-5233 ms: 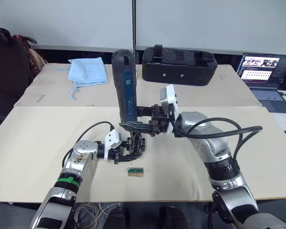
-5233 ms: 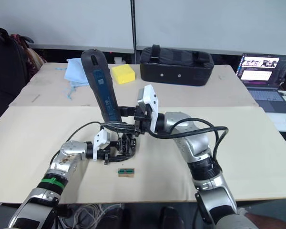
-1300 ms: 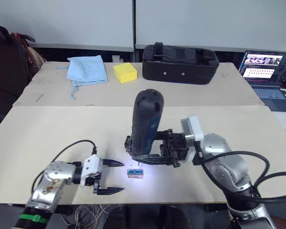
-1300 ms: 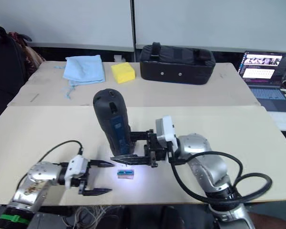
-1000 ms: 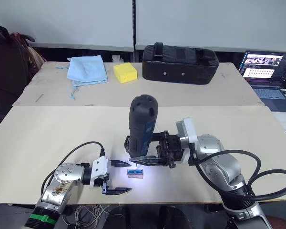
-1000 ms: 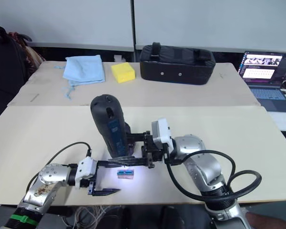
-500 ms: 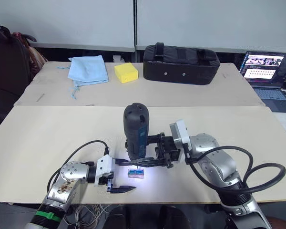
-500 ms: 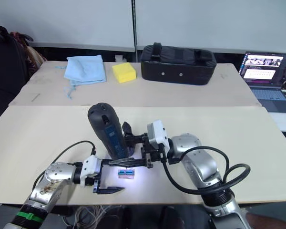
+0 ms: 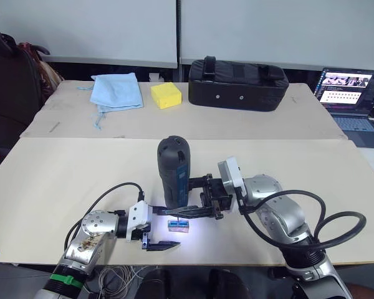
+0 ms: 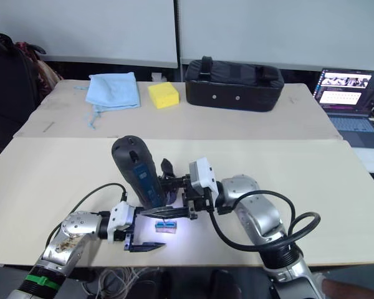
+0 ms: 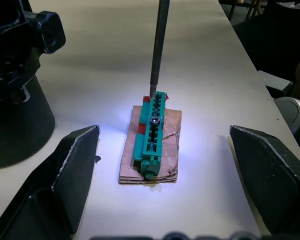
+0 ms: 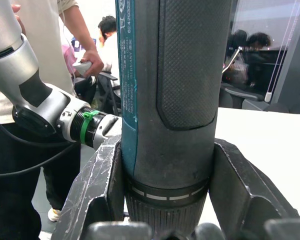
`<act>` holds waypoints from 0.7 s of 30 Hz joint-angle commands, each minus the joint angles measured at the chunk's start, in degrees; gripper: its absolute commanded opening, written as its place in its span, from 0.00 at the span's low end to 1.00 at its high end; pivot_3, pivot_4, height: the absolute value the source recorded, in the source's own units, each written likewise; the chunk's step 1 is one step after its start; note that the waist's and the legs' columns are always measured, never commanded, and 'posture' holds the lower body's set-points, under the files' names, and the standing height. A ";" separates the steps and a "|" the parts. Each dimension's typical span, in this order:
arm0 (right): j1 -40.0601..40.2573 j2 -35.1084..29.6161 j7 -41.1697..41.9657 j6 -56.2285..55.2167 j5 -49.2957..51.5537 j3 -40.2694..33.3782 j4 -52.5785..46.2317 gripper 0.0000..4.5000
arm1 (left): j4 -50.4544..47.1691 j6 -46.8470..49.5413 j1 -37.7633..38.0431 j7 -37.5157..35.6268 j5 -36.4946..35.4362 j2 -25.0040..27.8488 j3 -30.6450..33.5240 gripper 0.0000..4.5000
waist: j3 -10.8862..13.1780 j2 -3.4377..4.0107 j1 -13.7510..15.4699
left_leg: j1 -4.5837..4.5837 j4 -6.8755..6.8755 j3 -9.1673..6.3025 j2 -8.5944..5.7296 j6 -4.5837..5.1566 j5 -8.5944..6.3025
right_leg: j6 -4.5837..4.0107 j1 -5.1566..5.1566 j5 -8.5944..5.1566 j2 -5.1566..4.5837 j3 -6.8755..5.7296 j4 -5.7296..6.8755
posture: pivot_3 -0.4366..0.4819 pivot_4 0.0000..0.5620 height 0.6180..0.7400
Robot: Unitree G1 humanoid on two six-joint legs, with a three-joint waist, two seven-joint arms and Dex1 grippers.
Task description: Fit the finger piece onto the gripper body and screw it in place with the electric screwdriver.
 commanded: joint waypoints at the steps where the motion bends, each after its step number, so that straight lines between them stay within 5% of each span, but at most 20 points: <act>1: -1.78 0.68 0.29 -1.95 0.50 -0.51 -1.35 0.43 | 1.22 0.23 0.88 0.15 1.07 -0.61 -1.97 0.98 | 0.00 0.00 -0.01 | 0.00 0.01 0.00 0.00 0.00 0.00 | -0.01 0.00 0.00 0.00 0.00 0.00 | 0.48 0.27 1.00; 21: -1.97 2.39 0.82 -1.08 0.53 -0.29 -0.45 0.43 | 1.10 -0.16 2.54 0.93 1.01 -0.31 -2.13 0.98 | -0.04 0.03 -0.16 | 0.02 0.02 0.00 0.01 0.00 0.00 | 0.01 0.01 0.01 0.00 0.00 0.03 | 0.48 0.27 1.00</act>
